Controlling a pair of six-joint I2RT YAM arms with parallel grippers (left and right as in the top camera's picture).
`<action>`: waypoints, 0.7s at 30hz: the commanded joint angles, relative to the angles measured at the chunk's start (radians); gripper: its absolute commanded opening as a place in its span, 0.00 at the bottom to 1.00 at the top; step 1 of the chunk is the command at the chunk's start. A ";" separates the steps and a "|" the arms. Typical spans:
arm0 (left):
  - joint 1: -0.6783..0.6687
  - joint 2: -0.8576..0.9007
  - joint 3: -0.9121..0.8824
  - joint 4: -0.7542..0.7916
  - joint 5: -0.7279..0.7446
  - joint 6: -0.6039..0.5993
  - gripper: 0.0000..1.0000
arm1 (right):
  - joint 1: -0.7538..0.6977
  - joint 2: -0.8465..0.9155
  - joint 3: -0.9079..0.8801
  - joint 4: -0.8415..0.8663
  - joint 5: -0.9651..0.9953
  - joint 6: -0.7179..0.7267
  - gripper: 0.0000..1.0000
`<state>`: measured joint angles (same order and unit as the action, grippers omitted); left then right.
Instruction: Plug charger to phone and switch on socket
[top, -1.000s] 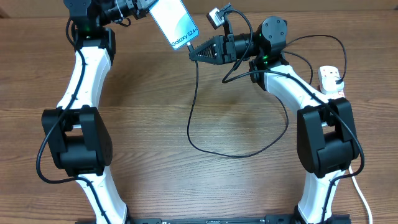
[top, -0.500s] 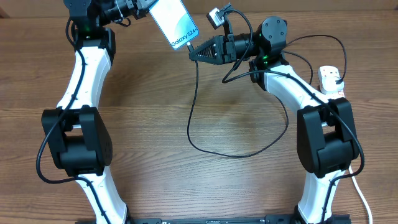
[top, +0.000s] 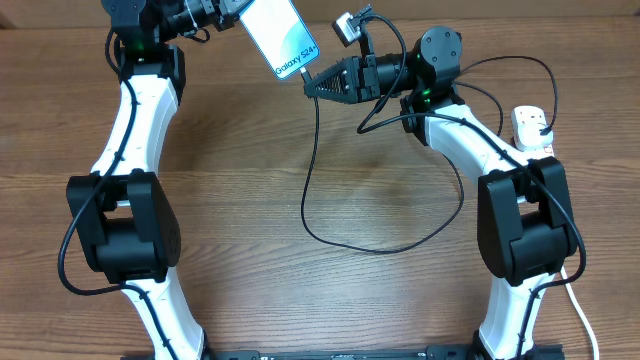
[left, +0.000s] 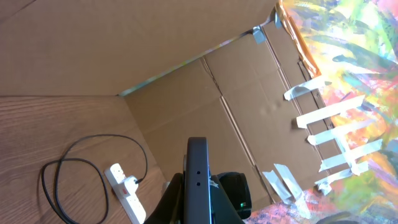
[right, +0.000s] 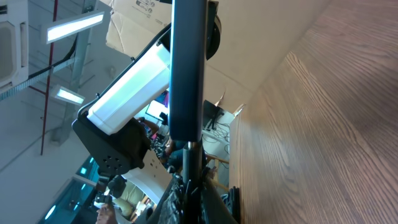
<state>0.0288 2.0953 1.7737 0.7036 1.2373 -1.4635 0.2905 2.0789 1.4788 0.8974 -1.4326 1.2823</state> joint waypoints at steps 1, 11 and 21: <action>0.006 -0.013 0.013 0.011 -0.016 -0.003 0.04 | 0.008 0.003 -0.003 0.005 0.013 -0.007 0.04; 0.024 -0.013 0.013 0.011 -0.031 -0.019 0.04 | 0.008 0.003 -0.003 0.005 0.006 -0.007 0.04; 0.018 -0.013 0.013 0.011 -0.032 -0.027 0.04 | 0.008 0.003 -0.003 0.004 0.007 -0.016 0.04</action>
<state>0.0483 2.0953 1.7737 0.7036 1.2247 -1.4670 0.2905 2.0789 1.4788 0.8974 -1.4326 1.2816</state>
